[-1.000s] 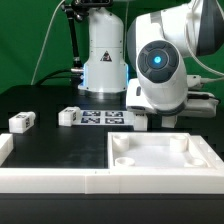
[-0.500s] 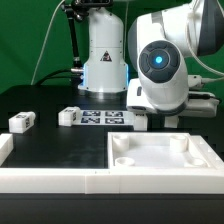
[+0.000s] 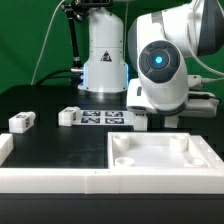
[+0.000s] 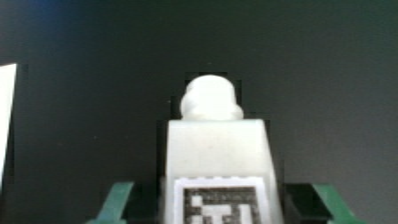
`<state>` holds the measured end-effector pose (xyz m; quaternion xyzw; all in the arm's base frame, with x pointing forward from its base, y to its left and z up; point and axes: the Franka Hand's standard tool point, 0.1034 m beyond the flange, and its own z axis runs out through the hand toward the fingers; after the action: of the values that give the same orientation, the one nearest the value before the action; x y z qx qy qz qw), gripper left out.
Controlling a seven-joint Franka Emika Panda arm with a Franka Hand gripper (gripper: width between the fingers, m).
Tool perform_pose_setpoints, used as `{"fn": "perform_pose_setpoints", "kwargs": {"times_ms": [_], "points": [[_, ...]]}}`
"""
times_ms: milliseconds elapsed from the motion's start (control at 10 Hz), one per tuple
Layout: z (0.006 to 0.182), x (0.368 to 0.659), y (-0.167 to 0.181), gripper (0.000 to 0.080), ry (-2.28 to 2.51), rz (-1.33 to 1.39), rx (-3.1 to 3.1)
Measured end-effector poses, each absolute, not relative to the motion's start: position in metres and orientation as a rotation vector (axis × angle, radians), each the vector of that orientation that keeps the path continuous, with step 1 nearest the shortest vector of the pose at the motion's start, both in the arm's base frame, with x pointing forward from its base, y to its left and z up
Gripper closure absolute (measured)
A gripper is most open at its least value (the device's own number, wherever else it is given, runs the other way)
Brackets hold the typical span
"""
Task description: Assemble one leg
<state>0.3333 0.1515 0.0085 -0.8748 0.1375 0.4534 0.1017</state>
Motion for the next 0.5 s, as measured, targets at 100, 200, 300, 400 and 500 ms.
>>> {"fn": "perform_pose_setpoints", "kwargs": {"times_ms": [100, 200, 300, 400, 500], "points": [[0.011, 0.334, 0.151, 0.0512, 0.397, 1.343, -2.578], [0.027, 0.341, 0.148, 0.0512, 0.361, 1.349, -2.56], [0.047, 0.352, 0.143, 0.0511, 0.343, 1.325, -2.558], [0.06, 0.361, 0.14, 0.0511, 0.338, 1.289, -2.57], [0.069, 0.367, 0.139, 0.0511, 0.334, 1.254, -2.587]]}}
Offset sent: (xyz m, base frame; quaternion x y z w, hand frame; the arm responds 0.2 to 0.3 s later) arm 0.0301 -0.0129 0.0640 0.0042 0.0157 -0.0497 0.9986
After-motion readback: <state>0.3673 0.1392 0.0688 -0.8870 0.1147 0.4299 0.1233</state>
